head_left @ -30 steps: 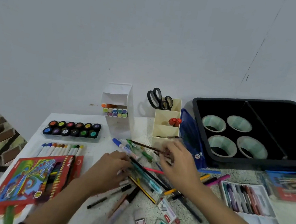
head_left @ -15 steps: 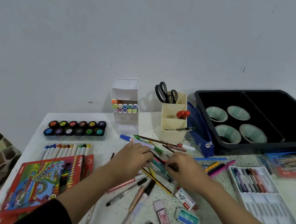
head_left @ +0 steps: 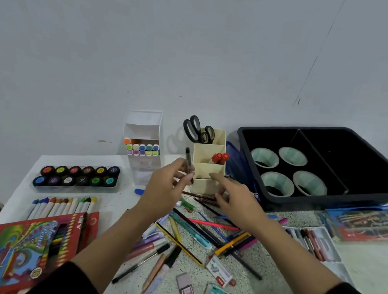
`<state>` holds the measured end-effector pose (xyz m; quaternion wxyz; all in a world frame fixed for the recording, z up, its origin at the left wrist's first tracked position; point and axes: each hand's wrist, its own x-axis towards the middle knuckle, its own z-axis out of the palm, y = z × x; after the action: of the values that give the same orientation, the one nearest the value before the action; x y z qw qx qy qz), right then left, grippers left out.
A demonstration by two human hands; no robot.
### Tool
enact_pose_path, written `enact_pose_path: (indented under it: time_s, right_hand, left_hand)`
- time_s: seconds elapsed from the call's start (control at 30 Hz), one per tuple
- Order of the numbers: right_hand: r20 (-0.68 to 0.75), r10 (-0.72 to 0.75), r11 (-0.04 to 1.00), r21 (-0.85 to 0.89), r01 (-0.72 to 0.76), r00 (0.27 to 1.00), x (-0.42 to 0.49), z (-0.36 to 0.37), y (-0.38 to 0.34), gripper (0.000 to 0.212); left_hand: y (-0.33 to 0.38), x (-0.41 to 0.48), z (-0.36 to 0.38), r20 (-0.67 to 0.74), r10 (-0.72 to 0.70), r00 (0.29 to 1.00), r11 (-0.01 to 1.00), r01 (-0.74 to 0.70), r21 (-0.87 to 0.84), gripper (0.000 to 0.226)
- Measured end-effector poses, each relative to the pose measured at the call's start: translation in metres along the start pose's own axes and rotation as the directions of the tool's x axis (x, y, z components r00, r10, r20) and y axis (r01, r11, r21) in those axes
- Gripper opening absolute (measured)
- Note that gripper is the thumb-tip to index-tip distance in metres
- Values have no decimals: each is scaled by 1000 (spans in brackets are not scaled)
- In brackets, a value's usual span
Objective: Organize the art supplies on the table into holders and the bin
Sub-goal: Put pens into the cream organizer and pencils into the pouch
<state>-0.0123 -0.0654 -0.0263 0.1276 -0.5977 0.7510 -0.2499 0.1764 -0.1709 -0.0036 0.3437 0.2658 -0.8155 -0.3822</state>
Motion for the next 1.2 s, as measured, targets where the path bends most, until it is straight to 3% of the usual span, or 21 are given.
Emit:
enact_pose_path:
  time_s: [0.13,0.33,0.53,0.63,0.83,1.03,1.2]
  right_hand:
    - [76,-42,996,-70,47,996,1,5,-1,53]
    - [103,-84,996,-14,86,991,1,5,3,56]
    - [140,-99,995,-11,102,985,0,3,12,63]
    - [100,-125,992,-10,127,987,-3,3,10,52]
    - [104,-230,973,3,231,968,-16,6,-2,10]
    - [247,-270,937,-157,313,931,-28,19,-15,27]
    - [283,-199,929,-250,272,938,-30,28,-25,30]
  left_hand:
    - [-3,19,18,-80,46,996,995,-38,93,8]
    - [-19,30,38,47,53,998,944,-65,324,18]
    - [-26,33,42,22,-8,1000,894,-3,449,21]
    - [-25,33,40,68,-45,997,857,4,515,25]
    - [-20,33,37,171,-108,979,845,0,535,33]
    - [-17,30,31,226,-157,961,855,18,518,37]
    - [-14,19,16,249,-156,956,894,30,448,38]
